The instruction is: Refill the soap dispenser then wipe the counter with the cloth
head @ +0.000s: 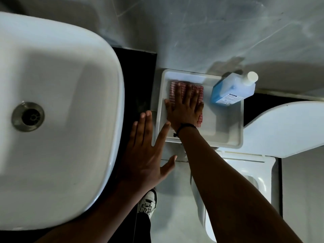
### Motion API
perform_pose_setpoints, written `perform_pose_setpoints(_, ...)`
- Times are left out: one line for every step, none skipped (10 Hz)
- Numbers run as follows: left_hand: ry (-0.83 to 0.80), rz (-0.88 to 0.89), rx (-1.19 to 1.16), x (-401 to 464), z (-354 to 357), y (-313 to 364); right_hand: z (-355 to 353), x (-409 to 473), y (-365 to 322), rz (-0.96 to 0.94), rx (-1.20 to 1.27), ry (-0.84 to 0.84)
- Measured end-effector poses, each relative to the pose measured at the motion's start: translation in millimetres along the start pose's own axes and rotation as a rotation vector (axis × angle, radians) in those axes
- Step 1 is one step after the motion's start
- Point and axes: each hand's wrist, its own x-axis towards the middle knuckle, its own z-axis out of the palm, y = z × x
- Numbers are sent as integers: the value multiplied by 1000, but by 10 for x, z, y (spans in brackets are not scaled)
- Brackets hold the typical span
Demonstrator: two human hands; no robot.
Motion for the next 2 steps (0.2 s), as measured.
perform_pose_setpoints(-6,14,7,-32,-39,3,-58,-12,-14,-26,36,-29)
perform_pose_setpoints(6,-5,-3,-7,-50,1,-191,-161,60,-25,105,72)
